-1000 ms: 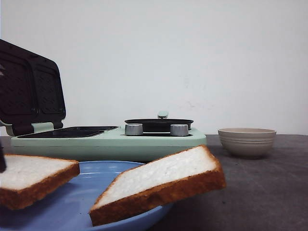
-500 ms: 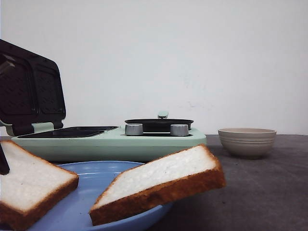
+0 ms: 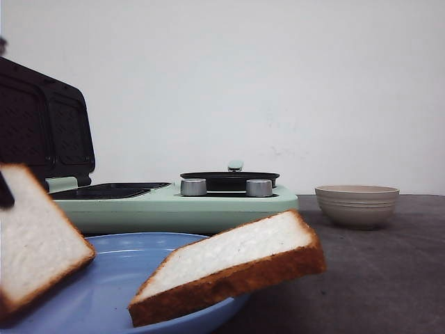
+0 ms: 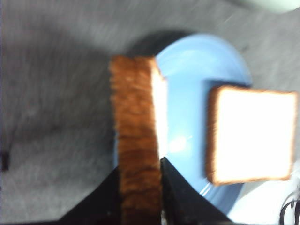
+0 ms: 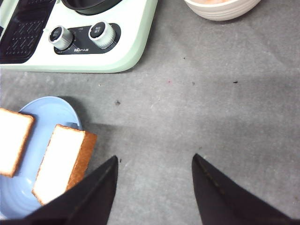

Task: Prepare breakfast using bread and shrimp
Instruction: 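Grasp the bread slice nearest the left gripper and lift it off the plate, then carry the bread with the left gripper over the sandwich press plate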

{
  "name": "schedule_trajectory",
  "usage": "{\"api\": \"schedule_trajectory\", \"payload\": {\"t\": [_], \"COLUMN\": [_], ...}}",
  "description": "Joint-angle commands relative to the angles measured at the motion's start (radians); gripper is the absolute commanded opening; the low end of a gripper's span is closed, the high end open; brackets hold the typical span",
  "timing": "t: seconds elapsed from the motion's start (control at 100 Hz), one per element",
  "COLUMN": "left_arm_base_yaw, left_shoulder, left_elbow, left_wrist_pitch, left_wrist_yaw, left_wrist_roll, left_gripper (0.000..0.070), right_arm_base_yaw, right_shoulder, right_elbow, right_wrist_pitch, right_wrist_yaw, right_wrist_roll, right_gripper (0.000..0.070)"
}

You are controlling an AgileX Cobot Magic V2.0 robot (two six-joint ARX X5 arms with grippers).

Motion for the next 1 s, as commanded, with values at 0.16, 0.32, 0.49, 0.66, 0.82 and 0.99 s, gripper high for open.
{"api": "schedule_trajectory", "payload": {"t": [0.16,0.32,0.49,0.66,0.82,0.99], "left_arm_base_yaw": [-0.001,-0.001,-0.002,-0.005,-0.005,-0.005], "left_shoulder": [-0.121,-0.159,-0.162,-0.162,-0.16,-0.121], "left_elbow": [0.006,0.007,0.007,0.007,0.008,0.024], "left_wrist_pitch": [0.063,0.109,0.218,0.362,0.495,0.595], "left_wrist_yaw": [-0.021,-0.067,-0.081,-0.142,-0.219,-0.293], "left_wrist_roll": [-0.001,-0.013,-0.012,-0.011,0.005,0.049], "left_gripper": [0.0004,0.0004,0.0004,0.0004,0.0004,0.0004], "right_arm_base_yaw": [0.002,0.002,0.002,0.002,0.002,0.002], "right_shoulder": [0.004,0.003,0.003,0.003,0.004,0.004], "right_elbow": [0.006,0.006,0.006,0.006,0.006,0.006], "right_wrist_pitch": [0.006,0.006,0.006,0.006,0.006,0.006], "right_wrist_yaw": [-0.002,-0.002,-0.002,-0.002,-0.001,-0.001], "right_wrist_roll": [-0.011,-0.011,-0.011,-0.012,-0.013,-0.02], "right_gripper": [0.0308,0.0308,0.0308,0.0308,0.0308,0.0308]}}
